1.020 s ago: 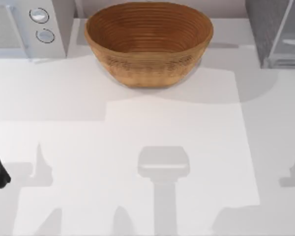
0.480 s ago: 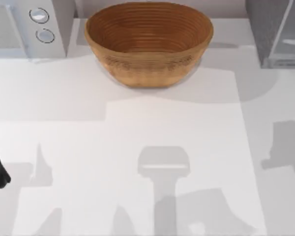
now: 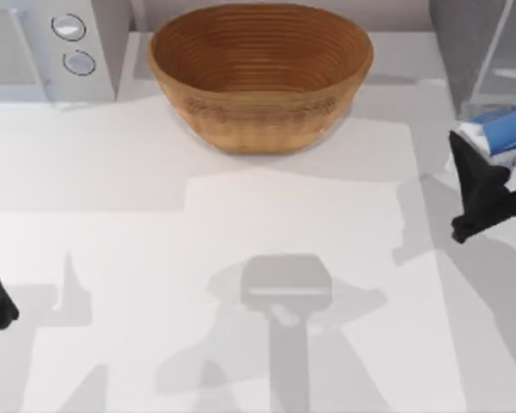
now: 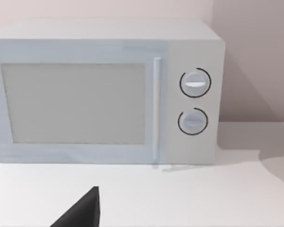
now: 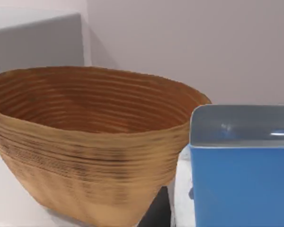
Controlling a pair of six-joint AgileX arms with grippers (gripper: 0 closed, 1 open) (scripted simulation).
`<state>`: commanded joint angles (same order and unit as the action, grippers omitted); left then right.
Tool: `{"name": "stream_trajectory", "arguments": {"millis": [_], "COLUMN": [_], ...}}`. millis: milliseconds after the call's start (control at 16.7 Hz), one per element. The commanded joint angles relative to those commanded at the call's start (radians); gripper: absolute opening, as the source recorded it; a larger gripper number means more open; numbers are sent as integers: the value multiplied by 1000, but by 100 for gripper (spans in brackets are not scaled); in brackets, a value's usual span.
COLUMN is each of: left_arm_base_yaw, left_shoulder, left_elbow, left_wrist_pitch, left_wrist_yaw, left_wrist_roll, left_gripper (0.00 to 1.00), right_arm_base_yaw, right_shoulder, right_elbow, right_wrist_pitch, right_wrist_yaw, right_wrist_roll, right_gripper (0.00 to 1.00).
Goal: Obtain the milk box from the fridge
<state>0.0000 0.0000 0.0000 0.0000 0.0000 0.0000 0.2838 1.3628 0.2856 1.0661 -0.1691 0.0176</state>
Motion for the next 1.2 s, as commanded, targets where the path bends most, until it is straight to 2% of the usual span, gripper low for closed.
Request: {"name": "stream_trajectory", "arguments": {"millis": [300,600,780,1200], "left_arm_base_yaw": [0,0,0,0], "left_shoulder": [0,0,0,0], "left_elbow": [0,0,0,0], "left_wrist_pitch": [0,0,0,0], "left_wrist_yaw": [0,0,0,0], "left_wrist_roll": [0,0,0,0], "left_gripper": [100,100,100,100], "right_arm_base_yaw": [97,164,181,183], "right_shoulder": [458,763,834,845], "right_elbow": [92,164,184,198], "right_wrist_pitch": [353,607,672,665], "right_wrist_yaw": [-57,-95,-105,-103], "right_wrist_roll": [7,3,0,2], "right_gripper": [0,0,0,0]}}
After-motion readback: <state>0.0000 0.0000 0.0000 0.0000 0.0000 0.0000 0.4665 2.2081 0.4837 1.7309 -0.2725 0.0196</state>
